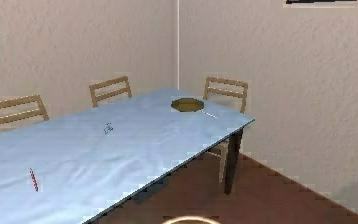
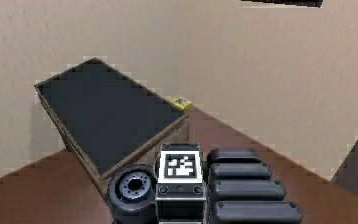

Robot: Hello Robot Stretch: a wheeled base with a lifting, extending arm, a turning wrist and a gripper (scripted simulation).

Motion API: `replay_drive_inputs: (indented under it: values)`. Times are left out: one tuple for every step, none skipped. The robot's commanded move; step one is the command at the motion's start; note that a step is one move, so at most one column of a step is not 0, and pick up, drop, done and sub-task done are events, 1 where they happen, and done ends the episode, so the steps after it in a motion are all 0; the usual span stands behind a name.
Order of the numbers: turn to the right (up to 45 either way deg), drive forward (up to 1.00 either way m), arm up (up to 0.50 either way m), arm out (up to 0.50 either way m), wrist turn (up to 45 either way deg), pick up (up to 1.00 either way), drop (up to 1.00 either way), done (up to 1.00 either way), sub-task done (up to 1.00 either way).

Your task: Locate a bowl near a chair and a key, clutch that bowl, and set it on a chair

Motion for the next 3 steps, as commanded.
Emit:
replay_drive_inputs:
  values:
    - [0.0, 0.05, 0.00, 0.00, 0.0, 0.00, 0.00, 0.00, 0.00]
    - [-45.0, 0.00, 0.00, 0.00, 0.0, 0.00, 0.00, 0.00, 0.00]
    - [-45.0, 0.00, 0.00, 0.00, 0.0, 0.00, 0.00, 0.00, 0.00]
